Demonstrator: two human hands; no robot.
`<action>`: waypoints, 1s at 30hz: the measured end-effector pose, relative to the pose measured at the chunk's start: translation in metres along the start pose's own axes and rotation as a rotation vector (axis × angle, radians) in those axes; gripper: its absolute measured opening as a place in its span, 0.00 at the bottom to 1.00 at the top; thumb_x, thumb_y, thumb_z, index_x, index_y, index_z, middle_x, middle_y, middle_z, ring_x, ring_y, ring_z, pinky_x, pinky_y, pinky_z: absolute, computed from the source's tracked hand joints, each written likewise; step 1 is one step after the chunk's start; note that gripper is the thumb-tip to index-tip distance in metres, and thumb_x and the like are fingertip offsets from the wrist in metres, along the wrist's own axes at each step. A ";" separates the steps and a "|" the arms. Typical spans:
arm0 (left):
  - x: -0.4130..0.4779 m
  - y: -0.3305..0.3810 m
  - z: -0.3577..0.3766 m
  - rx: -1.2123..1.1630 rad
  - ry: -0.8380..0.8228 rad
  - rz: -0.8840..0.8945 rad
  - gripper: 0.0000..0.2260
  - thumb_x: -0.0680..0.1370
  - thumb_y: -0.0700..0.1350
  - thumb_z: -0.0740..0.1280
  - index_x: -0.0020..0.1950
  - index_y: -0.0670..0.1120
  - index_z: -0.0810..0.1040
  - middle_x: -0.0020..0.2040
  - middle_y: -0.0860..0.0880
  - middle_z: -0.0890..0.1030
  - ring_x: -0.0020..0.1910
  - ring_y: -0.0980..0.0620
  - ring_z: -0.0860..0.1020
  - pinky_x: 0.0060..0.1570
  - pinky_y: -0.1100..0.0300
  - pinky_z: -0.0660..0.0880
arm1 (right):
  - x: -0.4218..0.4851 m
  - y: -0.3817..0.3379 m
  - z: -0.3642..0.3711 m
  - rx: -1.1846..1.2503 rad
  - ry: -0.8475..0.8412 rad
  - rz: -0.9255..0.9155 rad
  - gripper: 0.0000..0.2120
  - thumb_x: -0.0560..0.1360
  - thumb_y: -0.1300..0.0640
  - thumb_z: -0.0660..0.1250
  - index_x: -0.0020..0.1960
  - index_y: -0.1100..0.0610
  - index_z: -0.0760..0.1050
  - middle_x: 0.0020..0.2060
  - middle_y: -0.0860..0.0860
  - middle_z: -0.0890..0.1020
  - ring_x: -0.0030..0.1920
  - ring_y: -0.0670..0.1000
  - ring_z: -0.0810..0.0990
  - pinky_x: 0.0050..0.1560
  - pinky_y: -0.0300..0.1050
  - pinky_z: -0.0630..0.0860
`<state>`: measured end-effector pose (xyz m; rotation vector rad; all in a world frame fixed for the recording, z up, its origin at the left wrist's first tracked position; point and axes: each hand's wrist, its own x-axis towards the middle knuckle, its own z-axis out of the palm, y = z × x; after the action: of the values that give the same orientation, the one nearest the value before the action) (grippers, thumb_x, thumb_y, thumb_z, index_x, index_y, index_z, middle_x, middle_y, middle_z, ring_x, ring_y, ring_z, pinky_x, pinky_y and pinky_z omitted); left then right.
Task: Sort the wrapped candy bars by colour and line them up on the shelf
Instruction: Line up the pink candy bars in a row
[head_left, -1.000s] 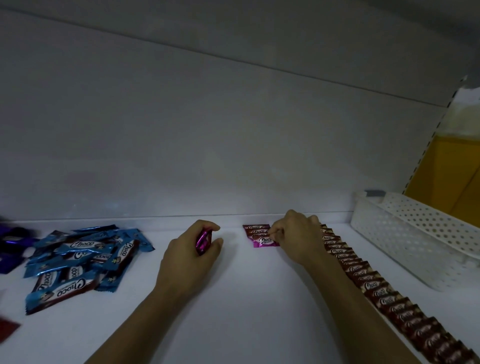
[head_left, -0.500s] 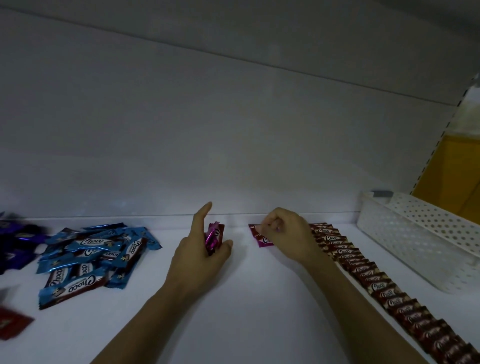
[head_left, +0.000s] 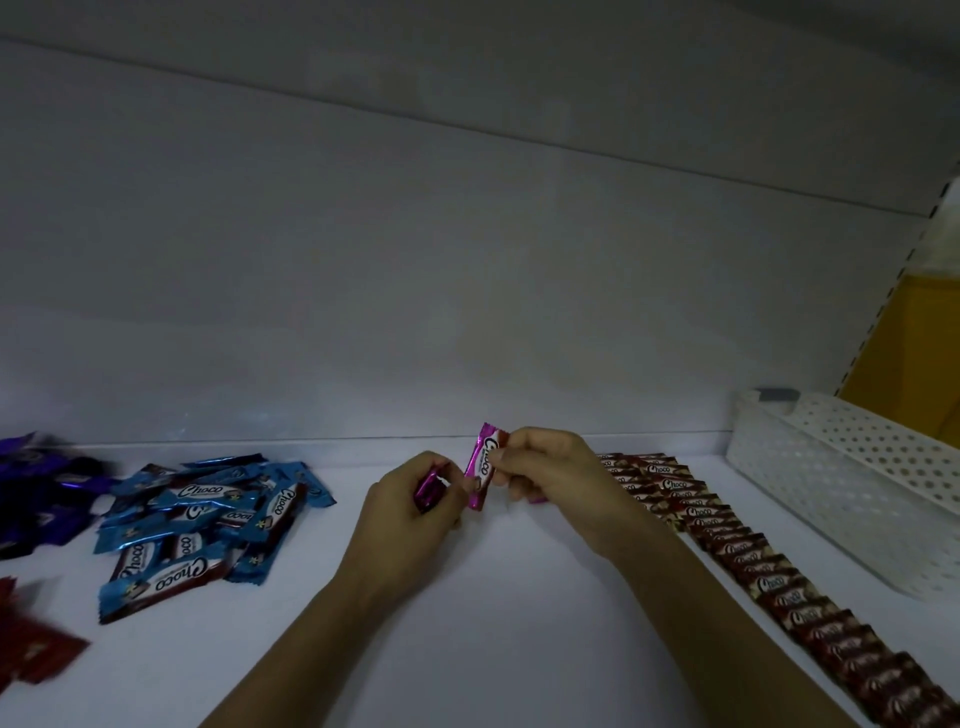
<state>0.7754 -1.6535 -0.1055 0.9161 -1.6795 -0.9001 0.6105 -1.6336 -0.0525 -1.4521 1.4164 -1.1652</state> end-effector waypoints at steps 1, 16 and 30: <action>0.000 0.000 -0.001 -0.008 -0.003 -0.010 0.09 0.78 0.41 0.66 0.39 0.51 0.79 0.29 0.56 0.79 0.26 0.62 0.73 0.28 0.72 0.67 | 0.000 0.001 0.001 -0.024 -0.007 0.010 0.07 0.74 0.59 0.69 0.38 0.54 0.78 0.32 0.47 0.82 0.30 0.43 0.76 0.35 0.36 0.68; 0.003 -0.004 0.001 0.108 0.045 -0.068 0.01 0.78 0.49 0.66 0.48 0.55 0.78 0.38 0.54 0.81 0.36 0.61 0.78 0.34 0.76 0.70 | 0.008 0.023 -0.059 -0.990 0.147 -0.098 0.01 0.69 0.50 0.74 0.40 0.46 0.83 0.33 0.39 0.80 0.39 0.39 0.75 0.63 0.45 0.65; 0.003 -0.006 0.002 0.147 0.053 -0.060 0.02 0.78 0.49 0.66 0.48 0.57 0.76 0.43 0.58 0.80 0.38 0.58 0.79 0.38 0.73 0.70 | 0.016 0.038 -0.046 -1.259 0.202 -0.212 0.04 0.74 0.53 0.69 0.45 0.46 0.82 0.42 0.42 0.79 0.52 0.47 0.73 0.49 0.43 0.58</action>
<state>0.7732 -1.6584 -0.1100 1.0849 -1.6969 -0.7926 0.5548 -1.6491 -0.0748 -2.3771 2.3675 -0.4470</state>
